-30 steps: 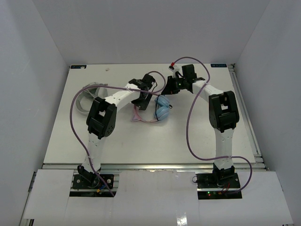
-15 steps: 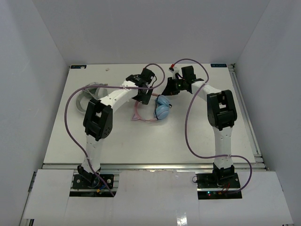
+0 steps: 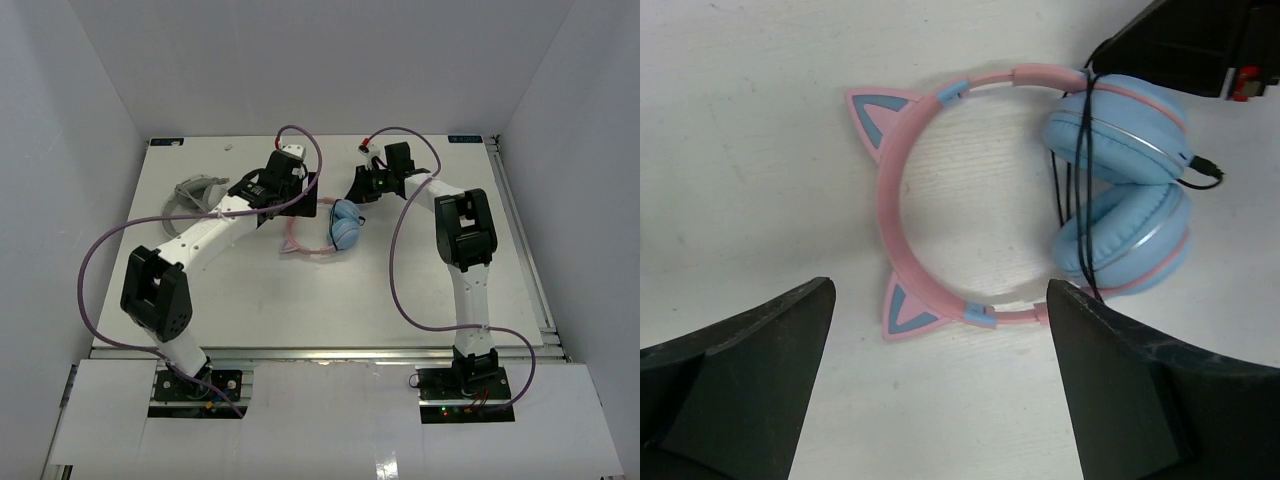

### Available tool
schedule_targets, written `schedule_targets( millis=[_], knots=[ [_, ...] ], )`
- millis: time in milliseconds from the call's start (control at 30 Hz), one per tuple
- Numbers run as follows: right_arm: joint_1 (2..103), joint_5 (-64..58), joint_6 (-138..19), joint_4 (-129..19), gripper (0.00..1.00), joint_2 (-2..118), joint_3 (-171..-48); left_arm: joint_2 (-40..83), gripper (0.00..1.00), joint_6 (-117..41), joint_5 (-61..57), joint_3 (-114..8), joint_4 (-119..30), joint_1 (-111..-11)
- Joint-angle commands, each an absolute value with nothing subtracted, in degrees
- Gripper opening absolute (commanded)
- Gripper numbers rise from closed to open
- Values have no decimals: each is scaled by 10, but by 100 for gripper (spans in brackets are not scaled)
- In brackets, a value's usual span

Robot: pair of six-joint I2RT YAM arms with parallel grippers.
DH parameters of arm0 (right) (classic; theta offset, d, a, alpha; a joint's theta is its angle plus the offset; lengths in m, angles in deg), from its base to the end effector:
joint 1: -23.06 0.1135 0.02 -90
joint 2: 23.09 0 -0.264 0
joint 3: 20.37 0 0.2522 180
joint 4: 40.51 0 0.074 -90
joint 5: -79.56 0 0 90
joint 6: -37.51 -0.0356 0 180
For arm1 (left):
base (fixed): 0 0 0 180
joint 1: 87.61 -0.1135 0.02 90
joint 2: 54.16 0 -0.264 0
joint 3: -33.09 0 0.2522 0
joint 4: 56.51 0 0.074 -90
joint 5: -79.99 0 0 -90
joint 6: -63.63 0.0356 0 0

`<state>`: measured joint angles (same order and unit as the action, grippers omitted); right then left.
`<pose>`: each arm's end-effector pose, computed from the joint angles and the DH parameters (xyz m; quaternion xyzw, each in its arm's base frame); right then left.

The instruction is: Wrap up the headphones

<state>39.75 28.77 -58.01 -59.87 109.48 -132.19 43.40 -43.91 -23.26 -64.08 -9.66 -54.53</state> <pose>0.4841 0.1686 0.1531 -0.2240 0.8363 0.3751 0.3313 0.3234 -0.2009 0.2937 0.0834 0.9222 -0.0577 0.3733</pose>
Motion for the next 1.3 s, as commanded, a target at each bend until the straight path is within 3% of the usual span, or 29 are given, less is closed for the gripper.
schedule_targets(
  millis=[0,133,333,467,700,800,867,933,1100,1267],
  knots=[
    [392,316,-585,-532,16,1099,-1342,371,98,-480,-170,-591,-181,-537],
    [392,335,-597,-524,31,1121,-1366,346,97,-493,-157,-552,-198,-524],
    [392,324,-608,-523,39,1133,-1385,305,96,-504,-165,-481,-237,-495],
    [384,293,-611,-525,52,1118,-1395,287,96,-513,-196,-463,-248,-472],
    [365,224,-655,-531,54,1044,-1376,226,96,-537,-219,-400,-289,-437],
    [364,157,-675,-571,48,1008,-1341,208,95,-546,-225,-360,-307,-436],
    [363,130,-711,-580,21,990,-1300,193,95,-551,-226,-332,-321,-436],
    [363,124,-735,-574,9,970,-1244,183,95,-555,-230,-316,-330,-436],
    [363,97,-759,-517,8,908,-1100,174,94,-560,-227,-289,-342,-435],
    [364,100,-760,-476,8,883,-1033,174,94,-561,-228,-289,-344,-434]
  ],
)
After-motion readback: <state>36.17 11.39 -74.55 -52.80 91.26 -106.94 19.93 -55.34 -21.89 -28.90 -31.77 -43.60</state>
